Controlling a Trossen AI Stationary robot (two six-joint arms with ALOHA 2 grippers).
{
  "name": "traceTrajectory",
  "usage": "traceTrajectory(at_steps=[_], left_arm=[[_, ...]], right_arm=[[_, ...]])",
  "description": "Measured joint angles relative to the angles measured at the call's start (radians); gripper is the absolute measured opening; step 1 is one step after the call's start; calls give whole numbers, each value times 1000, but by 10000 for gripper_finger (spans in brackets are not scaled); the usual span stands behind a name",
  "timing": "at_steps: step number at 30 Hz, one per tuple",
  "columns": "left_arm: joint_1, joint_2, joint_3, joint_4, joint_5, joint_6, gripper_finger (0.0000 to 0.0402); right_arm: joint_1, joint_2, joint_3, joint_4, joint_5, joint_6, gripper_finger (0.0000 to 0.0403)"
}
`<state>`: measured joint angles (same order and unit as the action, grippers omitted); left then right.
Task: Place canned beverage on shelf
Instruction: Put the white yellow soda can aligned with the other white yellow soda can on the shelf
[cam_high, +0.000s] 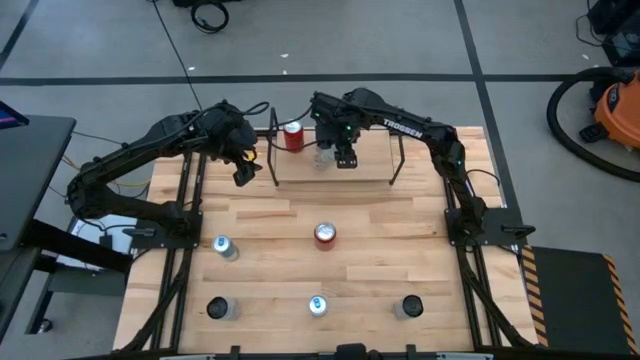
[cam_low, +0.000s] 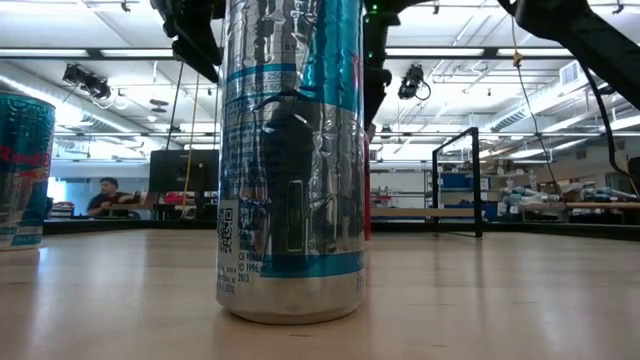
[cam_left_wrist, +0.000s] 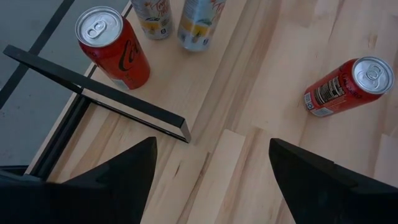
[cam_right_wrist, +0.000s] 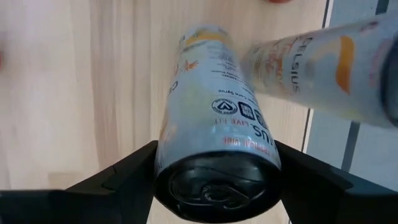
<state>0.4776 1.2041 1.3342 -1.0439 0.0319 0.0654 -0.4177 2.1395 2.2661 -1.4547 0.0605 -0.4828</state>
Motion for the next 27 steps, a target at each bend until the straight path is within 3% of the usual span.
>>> traceTrajectory(at_steps=[8,16,27], left_arm=[[0,0,0,0,0,0,311],[0,0,0,0,0,0,311],[0,0,0,0,0,0,311]], right_arm=[[2,-4,78,-31,5,8,291],[7,1,78,-118,107,46,291],[8,-2,31,-116,61,90,291]])
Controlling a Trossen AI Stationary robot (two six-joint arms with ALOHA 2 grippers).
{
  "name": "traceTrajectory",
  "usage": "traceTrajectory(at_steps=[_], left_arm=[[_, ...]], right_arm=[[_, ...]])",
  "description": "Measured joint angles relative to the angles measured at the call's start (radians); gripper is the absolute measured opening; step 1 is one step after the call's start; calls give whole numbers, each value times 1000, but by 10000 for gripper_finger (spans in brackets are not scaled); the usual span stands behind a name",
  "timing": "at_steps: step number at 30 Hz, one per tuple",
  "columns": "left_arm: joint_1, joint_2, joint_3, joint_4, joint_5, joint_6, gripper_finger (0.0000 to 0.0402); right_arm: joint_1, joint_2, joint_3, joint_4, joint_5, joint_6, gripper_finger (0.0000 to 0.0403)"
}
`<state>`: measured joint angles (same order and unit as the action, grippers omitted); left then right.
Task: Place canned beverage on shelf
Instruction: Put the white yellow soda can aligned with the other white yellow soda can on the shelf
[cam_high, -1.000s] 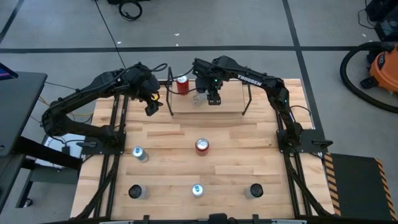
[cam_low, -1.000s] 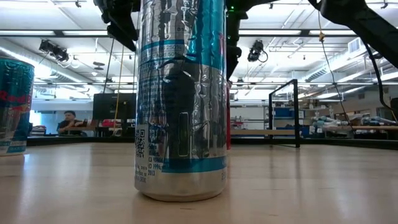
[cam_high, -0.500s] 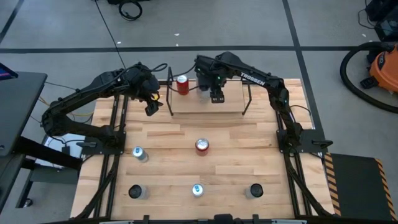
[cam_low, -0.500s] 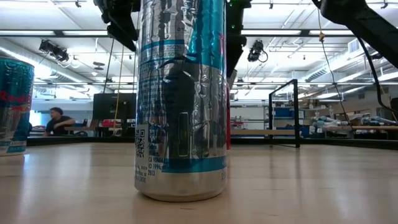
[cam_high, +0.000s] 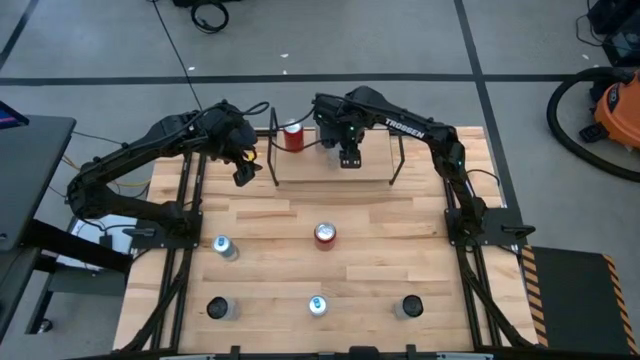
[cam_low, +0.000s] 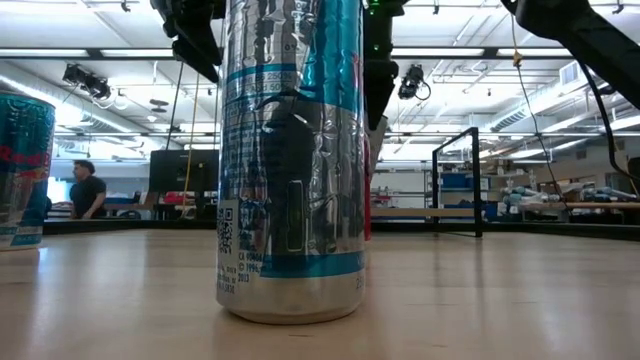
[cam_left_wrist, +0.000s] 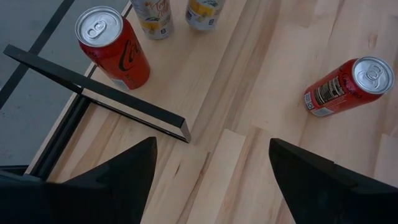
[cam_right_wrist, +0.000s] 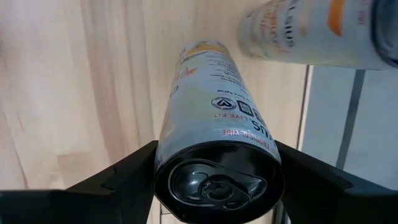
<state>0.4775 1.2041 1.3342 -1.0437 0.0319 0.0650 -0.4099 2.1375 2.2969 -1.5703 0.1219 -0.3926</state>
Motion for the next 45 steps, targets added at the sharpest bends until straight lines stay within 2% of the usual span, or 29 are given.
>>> traceTrajectory(at_steps=[9,25,45], left_arm=[[0,0,0,0,0,0,311],[0,0,0,0,0,0,311],[0,0,0,1,0,1,311]], right_arm=[[0,3,-21,1,-42,-20,290],[0,0,-44,1,-44,-28,291],[0,7,-44,33,-36,-56,341]])
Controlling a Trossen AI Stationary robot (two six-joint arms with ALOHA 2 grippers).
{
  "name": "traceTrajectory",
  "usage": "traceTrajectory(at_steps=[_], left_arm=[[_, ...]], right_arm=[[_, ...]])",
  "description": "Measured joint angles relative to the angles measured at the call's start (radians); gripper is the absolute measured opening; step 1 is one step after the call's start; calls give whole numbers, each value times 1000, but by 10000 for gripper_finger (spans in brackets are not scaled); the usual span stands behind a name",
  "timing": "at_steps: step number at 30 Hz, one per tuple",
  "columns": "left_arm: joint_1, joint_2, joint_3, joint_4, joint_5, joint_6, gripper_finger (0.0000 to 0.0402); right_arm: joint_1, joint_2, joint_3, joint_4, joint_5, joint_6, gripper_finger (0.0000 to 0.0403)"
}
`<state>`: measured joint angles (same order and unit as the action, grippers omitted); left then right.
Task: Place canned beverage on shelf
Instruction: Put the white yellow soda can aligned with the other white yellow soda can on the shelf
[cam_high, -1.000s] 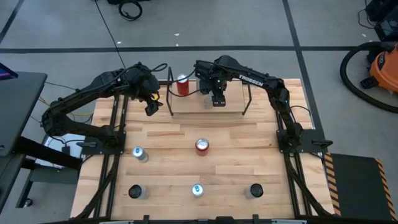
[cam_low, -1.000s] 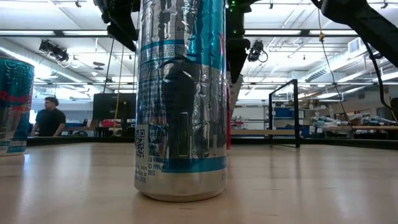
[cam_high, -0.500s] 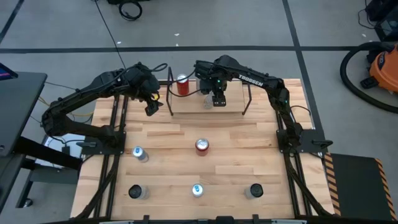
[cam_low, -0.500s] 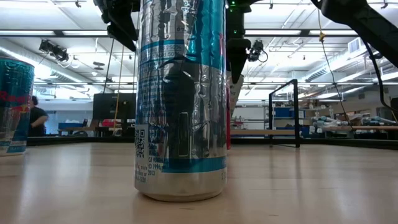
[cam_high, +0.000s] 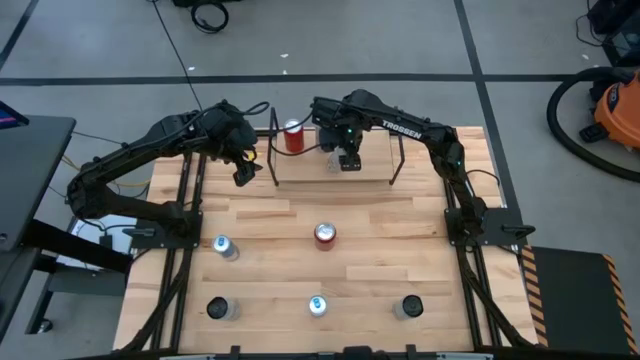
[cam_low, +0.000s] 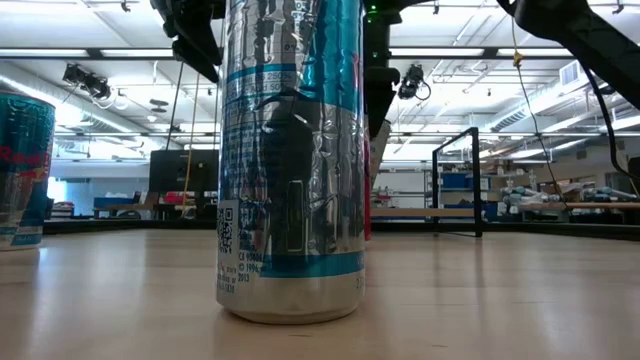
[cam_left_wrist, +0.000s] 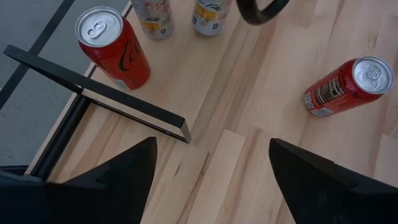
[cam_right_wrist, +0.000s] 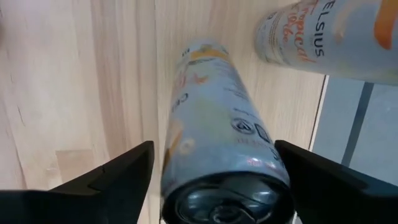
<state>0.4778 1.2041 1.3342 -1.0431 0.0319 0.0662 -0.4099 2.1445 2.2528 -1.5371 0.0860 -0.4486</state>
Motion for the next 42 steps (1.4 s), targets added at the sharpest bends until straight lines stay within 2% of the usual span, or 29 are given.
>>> traceTrajectory(at_steps=[8,11,22,28,32,37,40,42], left_arm=[[0,0,0,0,0,0,311],[0,0,0,0,0,0,311],[0,0,0,0,0,0,311],[0,0,0,0,0,0,311],[0,0,0,-1,0,0,311],[0,0,0,-1,0,0,311],[0,0,0,-1,0,0,311],[0,0,0,-1,0,0,311]], right_arm=[[0,0,0,29,-18,-23,351],[0,-1,0,8,-57,-23,347],[0,-2,0,-34,-54,37,333],[-23,-3,-25,-26,53,109,332],[-103,-3,-75,25,-42,127,328],[-219,-3,-145,181,-73,142,325],[-296,-3,-188,216,-208,137,324],[-336,-3,-218,241,-229,145,324]])
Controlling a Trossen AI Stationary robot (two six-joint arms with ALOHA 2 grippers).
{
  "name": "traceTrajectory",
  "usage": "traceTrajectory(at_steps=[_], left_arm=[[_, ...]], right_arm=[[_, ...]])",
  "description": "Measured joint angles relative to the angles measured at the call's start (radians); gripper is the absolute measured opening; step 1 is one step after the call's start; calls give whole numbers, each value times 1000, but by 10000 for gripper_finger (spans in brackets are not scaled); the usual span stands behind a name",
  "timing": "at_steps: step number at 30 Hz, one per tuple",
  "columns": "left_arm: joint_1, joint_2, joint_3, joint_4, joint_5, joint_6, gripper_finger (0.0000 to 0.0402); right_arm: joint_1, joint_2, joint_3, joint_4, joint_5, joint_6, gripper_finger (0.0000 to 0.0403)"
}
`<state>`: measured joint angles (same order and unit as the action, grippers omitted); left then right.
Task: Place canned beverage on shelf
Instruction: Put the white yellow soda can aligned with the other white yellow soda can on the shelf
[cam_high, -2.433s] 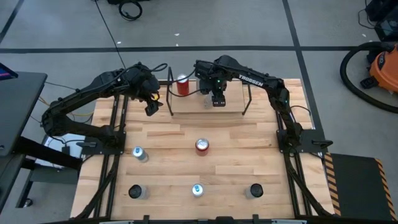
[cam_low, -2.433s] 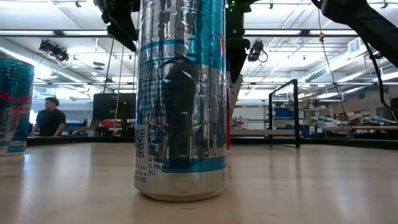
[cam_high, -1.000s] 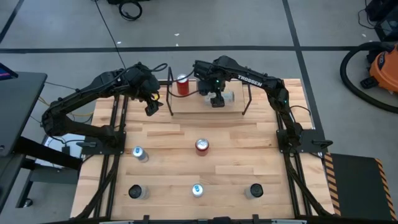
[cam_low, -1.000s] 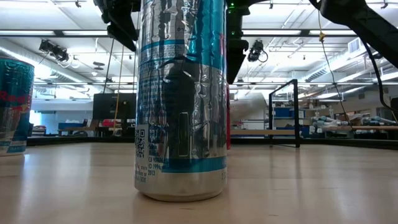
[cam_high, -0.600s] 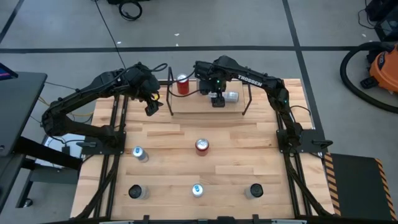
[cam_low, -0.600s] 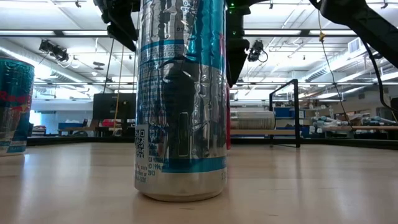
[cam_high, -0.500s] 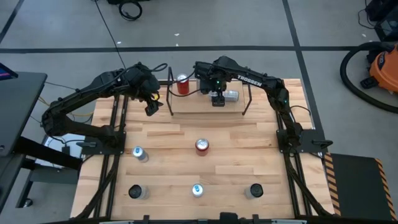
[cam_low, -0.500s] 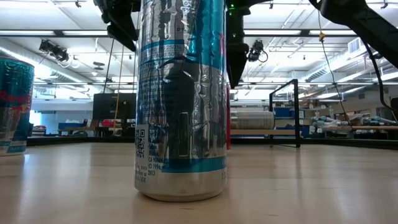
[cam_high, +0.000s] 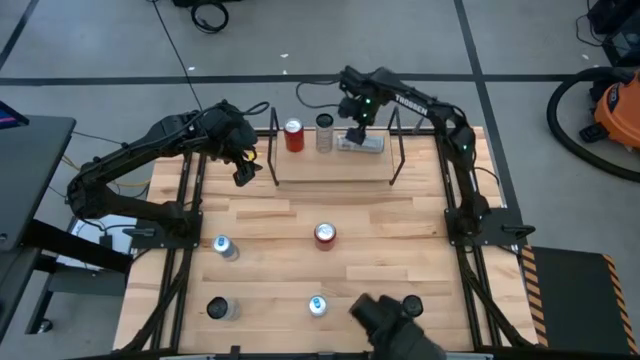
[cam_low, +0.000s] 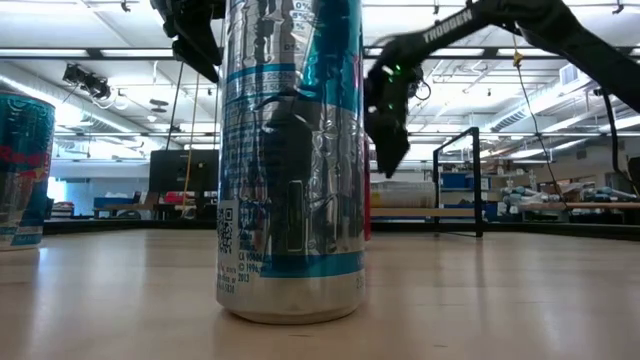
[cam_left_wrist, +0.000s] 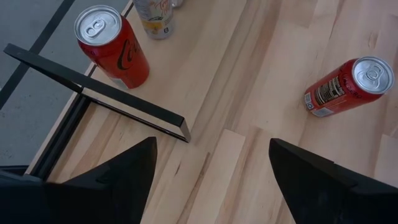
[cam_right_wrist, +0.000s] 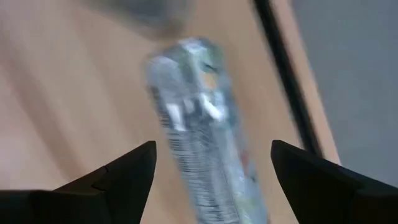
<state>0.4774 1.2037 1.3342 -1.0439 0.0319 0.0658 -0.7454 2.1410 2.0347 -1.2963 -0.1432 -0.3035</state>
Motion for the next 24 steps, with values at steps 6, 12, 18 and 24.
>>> traceTrajectory(at_steps=[6,12,18,24], left_arm=[[0,0,0,2,0,18,311],[0,0,0,22,0,24,311],[0,0,0,22,0,24,311],[0,0,0,22,0,26,311]], right_arm=[[-32,0,-75,-72,19,24,324],[25,0,-75,-120,33,8,324],[91,0,-85,-110,97,32,319],[125,0,-112,-110,130,120,315]])
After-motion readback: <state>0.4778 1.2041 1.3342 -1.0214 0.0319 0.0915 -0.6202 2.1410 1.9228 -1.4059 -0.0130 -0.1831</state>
